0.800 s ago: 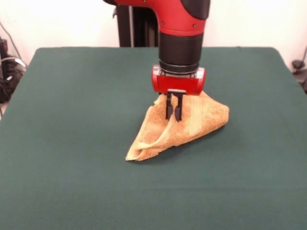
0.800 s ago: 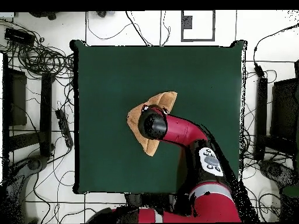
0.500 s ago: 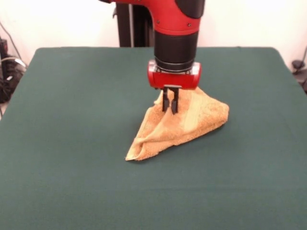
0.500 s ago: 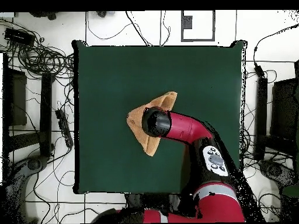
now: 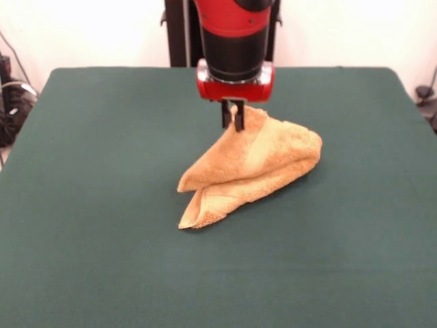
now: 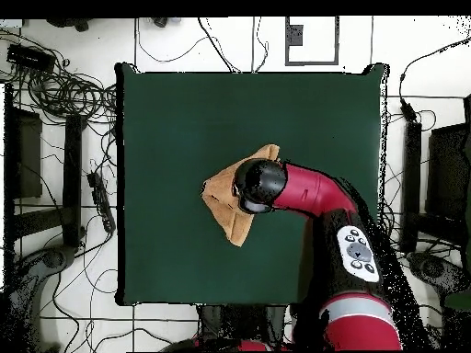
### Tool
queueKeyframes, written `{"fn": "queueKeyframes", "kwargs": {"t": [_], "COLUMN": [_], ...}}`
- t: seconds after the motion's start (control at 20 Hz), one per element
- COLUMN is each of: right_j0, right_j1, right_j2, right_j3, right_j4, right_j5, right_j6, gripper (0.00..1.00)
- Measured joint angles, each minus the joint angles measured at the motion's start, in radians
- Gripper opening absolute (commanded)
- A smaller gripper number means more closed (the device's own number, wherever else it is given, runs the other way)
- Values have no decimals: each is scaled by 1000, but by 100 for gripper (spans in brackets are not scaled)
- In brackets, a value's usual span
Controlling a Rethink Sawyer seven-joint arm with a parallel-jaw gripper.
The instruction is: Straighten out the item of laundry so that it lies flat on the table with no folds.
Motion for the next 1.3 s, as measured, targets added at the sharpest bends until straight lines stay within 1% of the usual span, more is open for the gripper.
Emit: {"fn": "queueKeyframes", "kwargs": {"t": [0.1,0.4,0.7,1.2,1.3], "right_j0": [-6,-8,-26,-97,-100], "right_j1": [-27,-78,-106,-107,-108], "right_j2": [0,0,1,16,16], "right_j3": [-15,-41,-48,-51,-53], "right_j4": [0,-2,-15,-68,-78], "right_j5": [62,131,138,138,139], "right_j6": [0,0,0,0,0], "gripper": [0,0,0,0,0]}}
